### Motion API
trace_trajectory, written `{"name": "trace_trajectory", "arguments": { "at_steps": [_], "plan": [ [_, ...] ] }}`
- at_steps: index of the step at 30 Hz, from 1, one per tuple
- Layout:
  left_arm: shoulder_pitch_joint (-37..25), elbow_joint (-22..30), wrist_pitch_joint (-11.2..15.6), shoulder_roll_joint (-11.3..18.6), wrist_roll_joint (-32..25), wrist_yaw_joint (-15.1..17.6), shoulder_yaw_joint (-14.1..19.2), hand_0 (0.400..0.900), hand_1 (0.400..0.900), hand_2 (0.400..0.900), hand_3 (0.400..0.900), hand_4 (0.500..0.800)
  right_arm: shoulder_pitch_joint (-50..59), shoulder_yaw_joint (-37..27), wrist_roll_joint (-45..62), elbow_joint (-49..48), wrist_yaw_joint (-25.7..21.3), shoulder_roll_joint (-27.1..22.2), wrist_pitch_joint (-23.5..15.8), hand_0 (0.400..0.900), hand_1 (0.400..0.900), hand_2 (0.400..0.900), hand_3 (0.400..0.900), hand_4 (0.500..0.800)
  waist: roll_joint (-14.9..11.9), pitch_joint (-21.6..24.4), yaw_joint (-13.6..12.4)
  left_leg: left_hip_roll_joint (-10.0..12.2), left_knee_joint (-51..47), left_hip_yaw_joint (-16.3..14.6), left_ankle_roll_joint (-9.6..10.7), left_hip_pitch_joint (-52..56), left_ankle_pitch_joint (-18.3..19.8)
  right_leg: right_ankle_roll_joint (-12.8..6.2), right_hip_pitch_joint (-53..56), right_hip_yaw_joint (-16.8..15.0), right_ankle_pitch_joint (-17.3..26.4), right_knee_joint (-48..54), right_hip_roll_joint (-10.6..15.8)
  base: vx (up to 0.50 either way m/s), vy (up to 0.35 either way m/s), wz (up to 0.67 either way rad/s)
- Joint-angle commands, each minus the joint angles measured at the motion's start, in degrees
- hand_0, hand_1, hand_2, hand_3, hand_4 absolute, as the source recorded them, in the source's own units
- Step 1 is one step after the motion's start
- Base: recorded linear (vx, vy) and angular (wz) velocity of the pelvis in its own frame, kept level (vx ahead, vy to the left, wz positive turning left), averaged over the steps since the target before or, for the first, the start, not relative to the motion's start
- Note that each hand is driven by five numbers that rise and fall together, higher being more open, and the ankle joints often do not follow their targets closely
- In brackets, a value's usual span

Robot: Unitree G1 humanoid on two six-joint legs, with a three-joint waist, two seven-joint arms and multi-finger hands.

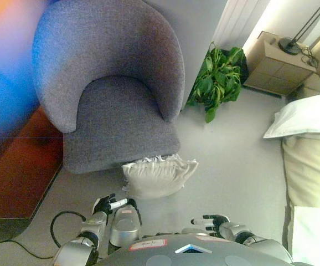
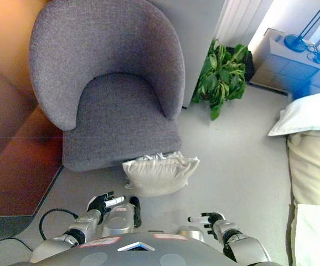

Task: Pick up the pillow and put it on the sofa.

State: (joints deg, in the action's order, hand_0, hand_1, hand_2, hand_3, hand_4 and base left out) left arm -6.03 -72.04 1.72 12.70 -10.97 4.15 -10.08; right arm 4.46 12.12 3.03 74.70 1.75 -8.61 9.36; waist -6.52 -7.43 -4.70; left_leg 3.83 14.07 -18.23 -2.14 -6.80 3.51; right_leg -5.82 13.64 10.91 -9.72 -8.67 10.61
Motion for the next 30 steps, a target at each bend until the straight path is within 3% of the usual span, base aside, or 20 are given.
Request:
{"name": "trace_trajectory", "arguments": {
  "at_steps": [1,4,6,8,9,10,11,14,15,18,19,20,24,28,30],
  "plan": [
    [0.3,-0.7,-0.6,1.4,6.1,0.1,-3.7,0.9,0.9,0.9,0.9,0.8,-1.7,0.9,-1.8,-2.0,-0.9,-3.2,-0.1,0.9,0.9,0.9,0.9,0.8,0.7,2.9,1.7,1.4,-6.9,-1.3,-0.2,0.5,-1.8,-5.84,-2.0,0.6,13.9,-17.3,3.9,0.2,0.2,0.31],
    [-1.2,-0.4,-0.8,2.6,7.8,0.6,-5.0,0.9,0.9,0.9,0.9,0.8,-2.0,1.9,-1.0,-1.8,-0.2,-3.9,-0.2,0.9,0.9,0.9,0.9,0.8,0.8,2.4,3.2,2.6,-11.3,-2.0,0.2,6.9,-1.4,-5.46,-10.3,2.4,14.1,-19.5,4.0,0.21,0.025,0.29],
    [-3.0,-0.1,-0.1,3.2,7.0,0.7,-5.8,0.9,0.9,0.9,0.9,0.8,-1.4,2.2,-0.4,-1.2,0.7,-4.0,-0.2,0.9,0.9,0.9,0.9,0.8,0.5,2.3,3.7,3.8,-13.3,-2.6,1.4,10.2,-1.7,-4.58,-12.4,5.0,13.6,-13.9,3.8,0.17,-0.203,0.13],
    [-4.8,0.3,0.6,3.2,7.4,-0.2,-6.4,0.9,0.9,0.9,0.9,0.8,-0.6,2.2,-0.5,-0.8,1.2,-3.9,-1.0,0.9,0.9,0.9,0.9,0.8,0.0,1.6,3.9,4.5,-13.7,-2.5,3.0,12.2,-1.2,-5.23,-14.9,6.8,17.9,-4.3,6.0,0.17,-0.24,0.04],
    [-5.1,0.5,0.9,3.1,7.6,-0.4,-6.6,0.9,0.9,0.9,0.9,0.8,-0.3,2.2,-0.8,-0.8,1.6,-3.9,-1.3,0.9,0.9,0.9,0.9,0.8,-0.1,1.5,4.0,4.6,-13.6,-2.3,3.3,12.4,-0.9,-5.7,-15.7,6.9,19.5,-2.2,6.6,0.21,-0.256,0.08],
    [-5.0,0.5,1.5,2.9,8.2,-0.4,-7.2,0.9,0.9,0.9,0.9,0.8,0.1,2.3,-1.7,-1.0,2.2,-3.7,-1.8,0.9,0.9,0.9,0.9,0.8,-0.5,1.2,4.4,4.2,-13.3,-0.5,3.8,12.5,0.1,-7.05,-17.8,4.2,24.1,2.2,7.7,0.14,-0.224,0.13],
    [-4.8,0.6,1.5,3.1,8.3,-0.4,-7.4,0.9,0.9,0.9,0.9,0.8,0.2,2.4,-2.4,-1.3,2.5,-3.6,-2.1,0.9,0.9,0.9,0.9,0.8,-1.0,1.1,4.4,4.1,-12.9,-0.4,3.7,11.7,-0.7,-6.57,-18.8,3.6,25.7,3.8,8.4,0.19,-0.259,0.19],
    [-3.3,0.2,1.3,3.7,8.6,-0.8,-7.3,0.9,0.9,0.9,0.9,0.8,0.3,3.4,-4.7,-2.0,3.9,-3.5,-4.6,0.9,0.9,0.9,0.9,0.8,-0.9,1.0,3.8,4.0,-10.9,2.0,3.7,11.1,1.0,-6.97,-18.8,2.9,27.4,6.5,10.2,0.18,-0.187,-0.01],
    [-2.3,-0.1,1.2,4.1,9.3,-0.7,-6.6,0.9,0.9,0.9,0.9,0.8,0.5,4.0,-5.9,-2.3,3.3,-3.5,-5.4,0.9,0.9,0.9,0.9,0.8,-0.9,1.0,3.2,4.1,-9.6,2.5,3.9,10.9,1.9,-7.03,-18.6,4.0,27.5,7.3,11.2,0.21,-0.19,-0.12],
    [-1.1,-0.7,0.9,5.1,9.2,-0.1,-5.6,0.9,0.9,0.9,0.9,0.8,1.5,5.3,-9.4,-3.1,1.0,-3.7,-6.0,0.9,0.9,0.9,0.9,0.8,-0.4,0.2,2.3,4.8,-5.0,4.4,4.0,9.5,4.2,-6.87,-18.4,4.5,26.0,6.2,12.7,0.17,-0.201,0.09],
    [-0.9,-0.7,0.6,5.8,8.8,-0.3,-5.4,0.9,0.9,0.9,0.9,0.8,2.2,6.1,-12.4,-3.5,-2.1,-4.2,-6.2,0.9,0.9,0.9,0.9,0.8,0.0,-0.7,1.9,5.8,-0.2,7.2,4.2,6.9,5.3,-6.39,-18.2,2.9,22.2,3.8,12.3,0.14,-0.246,0.4],
    [-0.7,-0.6,0.5,6.0,8.7,-0.1,-5.3,0.9,0.9,0.9,0.9,0.8,2.4,6.5,-14.6,-3.8,-2.8,-4.5,-6.2,0.9,0.9,0.9,0.9,0.8,0.0,-1.0,1.7,6.0,1.1,8.1,4.4,5.9,5.3,-6.37,-18.2,2.9,21.7,3.5,12.5,0.15,-0.265,0.42],
    [-0.8,0.7,1.9,6.5,4.6,0.2,-4.1,0.9,0.9,0.9,0.9,0.8,5.7,11.6,-26.5,-6.0,-10.3,-7.1,-4.0,0.9,0.9,0.9,0.9,0.8,2.3,-2.9,0.1,7.5,1.0,10.7,5.9,3.3,2.9,-6.83,-18.5,3.4,17.7,-0.2,12.1,0.0,-0.168,0.29],
    [-6.0,1.7,5.5,5.9,-1.8,0.0,-6.8,0.9,0.9,0.9,0.9,0.8,16.7,17.0,-31.2,-6.4,-14.4,-9.6,-1.5,0.9,0.9,0.9,0.9,0.8,5.1,-7.7,-1.8,7.5,0.8,14.9,8.1,-3.6,-0.7,-6.72,-24.0,4.2,15.7,-3.9,12.8,-0.33,-0.138,0.52],
    [-7.3,2.2,5.9,5.6,-3.1,-0.3,-7.1,0.9,0.9,0.9,0.9,0.8,19.8,18.0,-32.1,-6.8,-14.2,-10.0,-0.2,0.9,0.9,0.9,0.9,0.8,5.9,-9.3,-2.1,7.3,1.0,15.8,8.7,-5.1,-1.3,-6.72,-26.0,4.6,15.2,-5.6,13.5,-0.23,-0.051,0.39]
  ]
}}
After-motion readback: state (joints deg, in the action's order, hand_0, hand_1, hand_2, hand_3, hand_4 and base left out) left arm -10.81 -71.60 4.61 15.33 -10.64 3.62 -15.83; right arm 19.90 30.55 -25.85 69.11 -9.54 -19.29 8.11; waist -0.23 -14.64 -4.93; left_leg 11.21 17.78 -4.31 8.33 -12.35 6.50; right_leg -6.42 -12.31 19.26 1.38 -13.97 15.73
